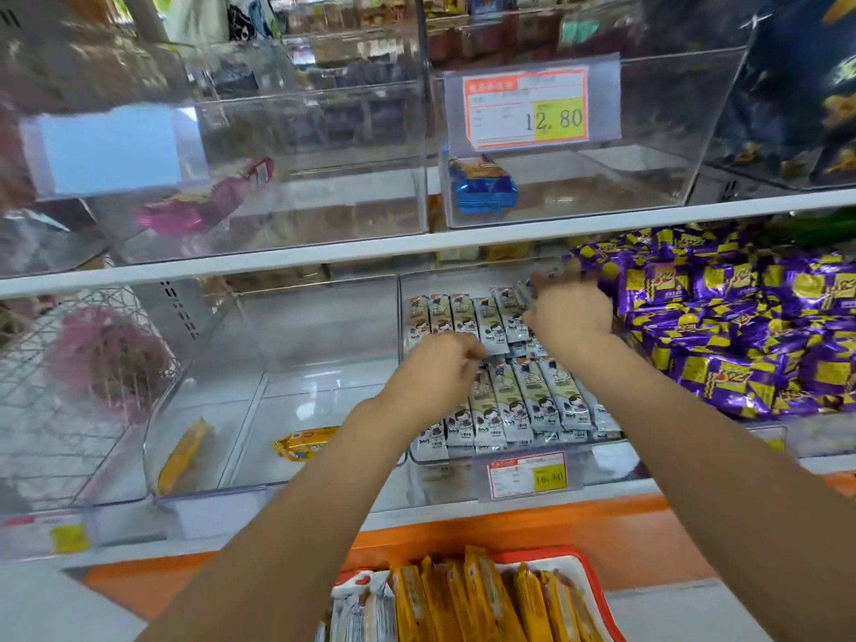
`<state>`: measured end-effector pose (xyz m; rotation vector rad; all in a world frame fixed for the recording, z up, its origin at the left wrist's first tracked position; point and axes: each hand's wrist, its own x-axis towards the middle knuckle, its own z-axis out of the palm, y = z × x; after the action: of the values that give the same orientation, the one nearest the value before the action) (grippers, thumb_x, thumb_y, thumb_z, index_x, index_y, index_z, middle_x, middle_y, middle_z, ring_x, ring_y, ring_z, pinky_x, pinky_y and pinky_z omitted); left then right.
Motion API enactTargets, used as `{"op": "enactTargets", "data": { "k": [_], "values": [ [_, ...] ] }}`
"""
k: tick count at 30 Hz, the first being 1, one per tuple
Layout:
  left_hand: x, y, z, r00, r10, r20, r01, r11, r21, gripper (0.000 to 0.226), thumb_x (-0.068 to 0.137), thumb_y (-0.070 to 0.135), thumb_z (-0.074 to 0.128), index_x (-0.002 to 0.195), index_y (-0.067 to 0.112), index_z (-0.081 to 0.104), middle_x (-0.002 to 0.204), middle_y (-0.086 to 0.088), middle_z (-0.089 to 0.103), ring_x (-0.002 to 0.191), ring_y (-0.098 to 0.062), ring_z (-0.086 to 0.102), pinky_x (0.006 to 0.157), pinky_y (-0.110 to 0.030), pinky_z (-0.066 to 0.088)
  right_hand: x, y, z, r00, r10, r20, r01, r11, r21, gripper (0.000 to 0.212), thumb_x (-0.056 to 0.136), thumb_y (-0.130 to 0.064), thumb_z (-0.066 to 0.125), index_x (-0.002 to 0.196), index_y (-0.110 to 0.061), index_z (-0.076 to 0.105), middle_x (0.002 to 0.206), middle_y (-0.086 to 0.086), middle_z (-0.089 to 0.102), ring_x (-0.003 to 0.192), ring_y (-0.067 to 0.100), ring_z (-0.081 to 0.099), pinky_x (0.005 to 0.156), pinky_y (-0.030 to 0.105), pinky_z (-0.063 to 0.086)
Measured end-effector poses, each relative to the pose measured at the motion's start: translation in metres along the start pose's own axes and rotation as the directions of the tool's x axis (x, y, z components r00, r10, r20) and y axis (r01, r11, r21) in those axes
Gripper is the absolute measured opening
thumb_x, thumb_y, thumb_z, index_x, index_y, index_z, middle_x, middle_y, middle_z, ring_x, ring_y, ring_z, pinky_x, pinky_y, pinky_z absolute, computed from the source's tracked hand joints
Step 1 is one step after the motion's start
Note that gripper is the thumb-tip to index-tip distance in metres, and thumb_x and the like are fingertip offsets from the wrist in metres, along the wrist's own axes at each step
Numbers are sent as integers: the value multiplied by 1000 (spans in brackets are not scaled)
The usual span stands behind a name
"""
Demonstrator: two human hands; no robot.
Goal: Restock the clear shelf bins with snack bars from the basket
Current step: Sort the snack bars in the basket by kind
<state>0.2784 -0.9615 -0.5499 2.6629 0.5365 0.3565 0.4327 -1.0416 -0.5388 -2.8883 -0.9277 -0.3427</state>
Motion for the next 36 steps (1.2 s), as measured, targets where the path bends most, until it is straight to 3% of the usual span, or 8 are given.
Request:
{"op": "enactTargets", "data": {
  "k": [8, 12, 15, 19, 25, 29, 33, 36],
  "values": [
    [30, 12, 20, 983, 95, 158, -95, 995, -5, 29, 98, 13, 44, 119, 8, 64, 101, -12, 69, 56, -7, 45, 52, -14, 34, 11, 4, 42, 981, -173, 85, 174, 985, -4, 42, 103, -17, 31, 144, -8, 31, 146, 18, 30, 136, 36, 23, 111, 46, 24],
    [43, 18, 22, 990, 54, 130, -50, 998, -38, 32, 97, 9, 42, 123, 6, 60, 114, -14, 64, 75, -17, 53, 68, -20, 42, 19, 18, 51, 939, -316, 133, 318, 948, 10, 47, 100, -11, 31, 146, -4, 27, 156, 15, 18, 143, 38, 12, 116, 54, 9],
    [47, 24, 22, 994, 10, 113, -8, 1000, -17, 25, 96, 10, 45, 105, 0, 66, 104, -17, 66, 89, -26, 62, 79, -29, 50, 17, 20, 46, 949, -272, 156, 242, 951, 190, 44, 102, -15, 27, 145, -4, 30, 155, 14, 21, 144, 32, 12, 118, 48, 9],
    [48, 26, 24, 991, -54, 126, 42, 995, 95, 28, 96, 15, 47, 85, -2, 65, 78, -13, 63, 71, -26, 59, 61, -28, 44, 2, 27, 32, 985, -165, 52, 124, 885, 449, 43, 103, -29, 35, 140, -8, 42, 145, 17, 38, 132, 32, 38, 107, 40, 34],
    [33, 25, 15, 984, -101, 145, 97, 995, 32, 26, 96, 12, 46, 112, 3, 66, 110, -13, 66, 90, -24, 60, 76, -29, 46, -38, 44, 1, 971, -232, 61, 180, 874, 451, 33, 97, -25, 50, 127, -12, 53, 133, 10, 48, 115, 27, 54, 96, 34, 43],
    [-3, 31, 6, 994, -98, 48, 98, 995, 0, 28, 96, 23, 49, 84, 4, 66, 77, -13, 65, 67, -22, 55, 60, -27, 40, -83, 46, -29, 966, -259, -3, 237, 878, 416, 27, 95, -31, 53, 77, -11, 52, 77, 7, 59, 78, 26, 58, 67, 34, 45],
    [-71, 37, -13, 994, -58, -92, 57, 998, -15, 50, 97, 32, 48, 52, 13, 36, 50, -8, 33, 47, -20, 33, 47, -28, 23, -139, 35, -55, 926, -356, 126, 293, 889, 353, 43, 95, -41, 50, 65, -13, 39, 62, 5, 43, 66, 24, 47, 59, 33, 32],
    [-130, 31, -20, 991, -108, -80, 104, 994, -43, 51, 96, 35, 49, 54, 8, 48, 55, -14, 49, 49, -18, 42, 50, -28, 32, -185, 26, -52, 849, -444, 288, 328, 869, 371, 38, 93, -44, 53, 72, -13, 47, 74, 7, 53, 75, 25, 53, 62, 34, 39]
  ]
}}
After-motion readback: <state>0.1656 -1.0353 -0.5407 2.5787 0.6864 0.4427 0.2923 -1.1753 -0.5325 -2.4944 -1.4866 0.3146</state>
